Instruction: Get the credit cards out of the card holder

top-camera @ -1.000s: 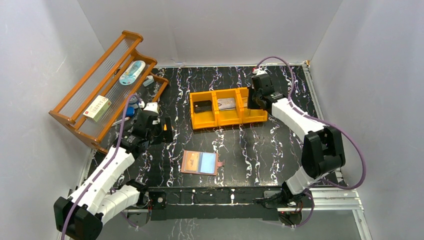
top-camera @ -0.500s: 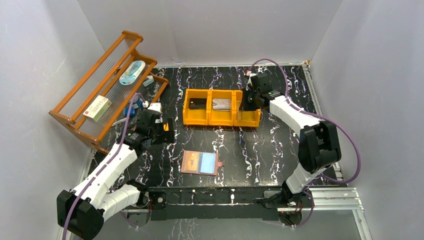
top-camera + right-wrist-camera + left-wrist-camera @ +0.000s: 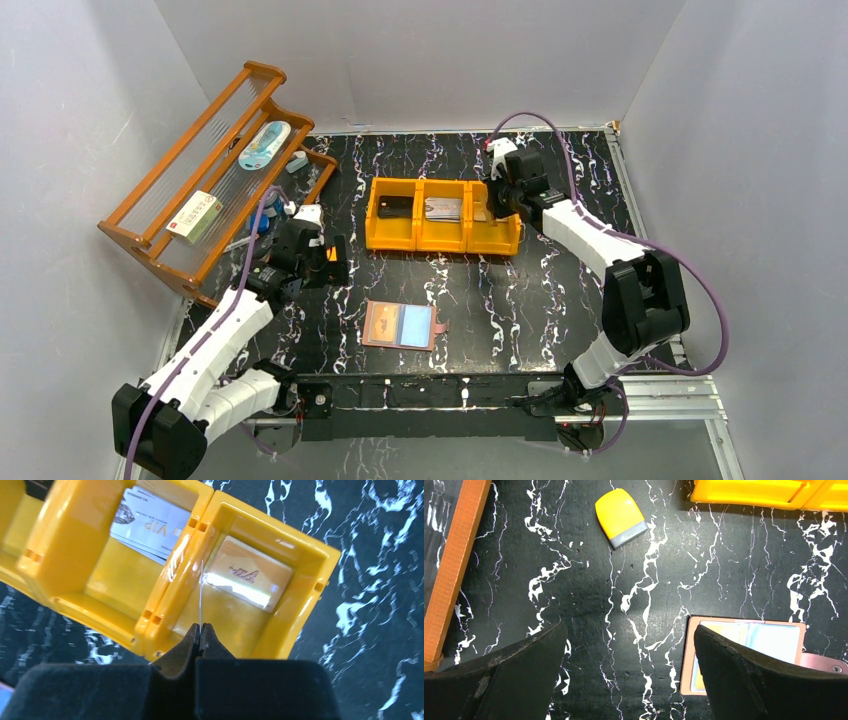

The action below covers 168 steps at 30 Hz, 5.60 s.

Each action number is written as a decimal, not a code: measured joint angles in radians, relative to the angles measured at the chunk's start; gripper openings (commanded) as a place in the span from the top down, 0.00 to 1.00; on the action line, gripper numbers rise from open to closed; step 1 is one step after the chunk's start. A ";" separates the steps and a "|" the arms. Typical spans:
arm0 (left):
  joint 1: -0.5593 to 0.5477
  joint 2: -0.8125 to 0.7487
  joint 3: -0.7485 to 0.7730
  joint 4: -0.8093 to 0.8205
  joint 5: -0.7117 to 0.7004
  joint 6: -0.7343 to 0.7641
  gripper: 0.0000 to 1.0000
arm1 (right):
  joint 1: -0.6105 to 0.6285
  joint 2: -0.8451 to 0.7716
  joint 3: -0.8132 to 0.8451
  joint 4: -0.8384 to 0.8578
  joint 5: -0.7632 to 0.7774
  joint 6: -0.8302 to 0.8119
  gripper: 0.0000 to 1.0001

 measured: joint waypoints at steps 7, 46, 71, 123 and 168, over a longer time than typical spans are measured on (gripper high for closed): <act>0.000 -0.041 0.000 0.001 0.000 0.003 0.02 | 0.003 0.000 -0.094 0.124 -0.007 -0.327 1.00; 0.000 -0.071 0.000 0.000 -0.037 0.003 0.02 | 0.005 0.265 0.004 0.183 -0.002 -1.043 0.90; 0.000 -0.072 0.000 0.000 -0.047 0.003 0.02 | 0.004 0.012 -0.034 0.195 -0.051 -0.557 0.49; 0.000 -0.174 0.006 -0.179 -0.452 -0.245 0.02 | 0.876 0.308 0.148 -0.279 0.462 1.067 0.43; -0.207 0.210 -0.240 0.309 0.549 -0.321 0.52 | 0.615 0.025 -0.763 0.909 -0.218 1.145 0.75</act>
